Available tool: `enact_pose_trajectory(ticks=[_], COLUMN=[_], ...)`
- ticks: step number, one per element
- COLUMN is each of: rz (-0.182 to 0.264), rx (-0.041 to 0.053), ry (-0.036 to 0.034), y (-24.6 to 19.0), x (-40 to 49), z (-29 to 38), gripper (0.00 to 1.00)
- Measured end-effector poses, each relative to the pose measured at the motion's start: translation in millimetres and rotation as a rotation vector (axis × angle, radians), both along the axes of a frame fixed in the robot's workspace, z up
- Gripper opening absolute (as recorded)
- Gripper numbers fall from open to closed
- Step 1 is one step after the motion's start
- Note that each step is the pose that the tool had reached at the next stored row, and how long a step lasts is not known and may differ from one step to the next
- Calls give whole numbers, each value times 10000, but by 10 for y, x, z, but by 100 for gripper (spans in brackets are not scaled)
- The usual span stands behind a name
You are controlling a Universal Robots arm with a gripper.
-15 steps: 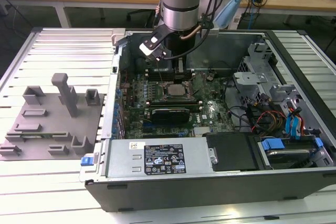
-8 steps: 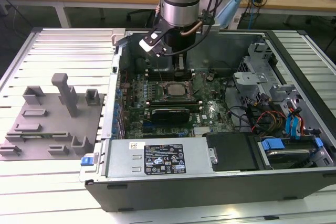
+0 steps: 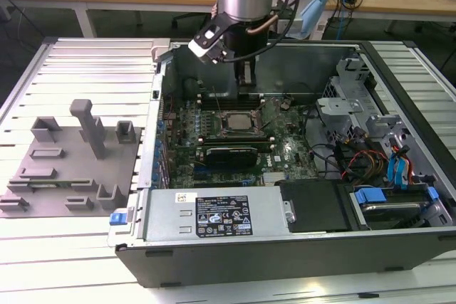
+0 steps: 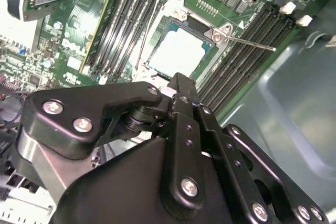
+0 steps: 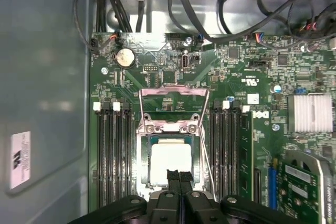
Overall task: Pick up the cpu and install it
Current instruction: 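Close the cpu cover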
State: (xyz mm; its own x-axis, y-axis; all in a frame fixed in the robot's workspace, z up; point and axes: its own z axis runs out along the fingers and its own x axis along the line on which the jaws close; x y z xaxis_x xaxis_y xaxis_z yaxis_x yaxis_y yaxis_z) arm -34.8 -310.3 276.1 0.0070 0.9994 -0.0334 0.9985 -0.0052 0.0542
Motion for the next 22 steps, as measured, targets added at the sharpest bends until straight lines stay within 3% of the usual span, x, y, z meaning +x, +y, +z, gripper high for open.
enact_pose_trajectory(ticks=[4,8,15,22], rz=[1,1,0,0], rx=[-1,-1,-1,-1], ry=[0,1,4,10], y=[0,0,0,0], x=[0,33,267,433], z=[93,94,94,94], gripper=[11,11,11,11])
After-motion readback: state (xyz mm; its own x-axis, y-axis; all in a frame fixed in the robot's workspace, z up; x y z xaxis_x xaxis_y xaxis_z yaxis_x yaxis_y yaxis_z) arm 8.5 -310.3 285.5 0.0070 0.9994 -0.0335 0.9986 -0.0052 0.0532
